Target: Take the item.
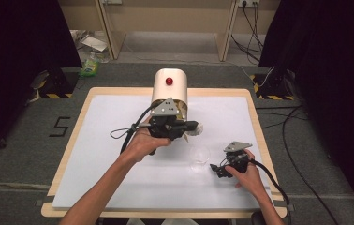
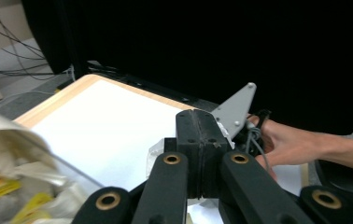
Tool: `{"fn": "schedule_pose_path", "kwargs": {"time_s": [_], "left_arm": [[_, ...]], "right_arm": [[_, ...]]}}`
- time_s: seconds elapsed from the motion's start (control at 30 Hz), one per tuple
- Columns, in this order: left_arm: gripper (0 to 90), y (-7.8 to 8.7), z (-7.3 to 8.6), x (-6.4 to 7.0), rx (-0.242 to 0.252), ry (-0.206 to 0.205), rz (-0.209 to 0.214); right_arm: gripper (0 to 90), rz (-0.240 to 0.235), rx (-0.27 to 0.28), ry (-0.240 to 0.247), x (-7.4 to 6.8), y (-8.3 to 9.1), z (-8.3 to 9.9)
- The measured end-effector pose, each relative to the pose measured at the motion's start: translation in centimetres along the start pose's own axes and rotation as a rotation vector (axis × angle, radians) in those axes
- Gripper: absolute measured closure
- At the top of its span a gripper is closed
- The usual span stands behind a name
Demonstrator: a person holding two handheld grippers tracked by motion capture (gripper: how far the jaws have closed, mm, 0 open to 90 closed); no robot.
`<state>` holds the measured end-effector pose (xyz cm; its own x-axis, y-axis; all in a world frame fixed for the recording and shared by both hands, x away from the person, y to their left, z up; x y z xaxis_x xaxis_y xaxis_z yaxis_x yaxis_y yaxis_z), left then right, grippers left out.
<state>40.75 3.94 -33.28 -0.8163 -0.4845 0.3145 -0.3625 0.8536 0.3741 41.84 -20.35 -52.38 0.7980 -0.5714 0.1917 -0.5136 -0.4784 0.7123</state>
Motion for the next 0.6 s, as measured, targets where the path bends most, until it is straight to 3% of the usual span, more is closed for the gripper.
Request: {"fn": "schedule_pose_path", "kwargs": {"time_s": [0.23, 0.6], "left_arm": [[89.1, -1.7, 1.1, 0.6, -0.027, 0.006, 0.019], [89.0, -3.9, 2.8, 0.2, -0.069, 0.022, 0.007]], "right_arm": [[2.4, 0.001, 0.001, 0.001, 0.0, 0.0, 0.0], [2.5, 0.002, 0.001, 0.003, 0.0, 0.0, 0.0]]}}
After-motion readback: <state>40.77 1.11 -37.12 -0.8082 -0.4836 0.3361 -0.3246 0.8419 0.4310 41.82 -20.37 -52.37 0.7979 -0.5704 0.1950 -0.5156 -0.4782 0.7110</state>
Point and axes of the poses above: each handheld gripper's, and its own axes: y roughly backward along the jaws, z roughly out of its underside, x roughly to its right, the point moved 3 cm from there along -y, roughly forward along the jaws, and after that the axes turned 15 degrees about y, right-handed, at the moved point
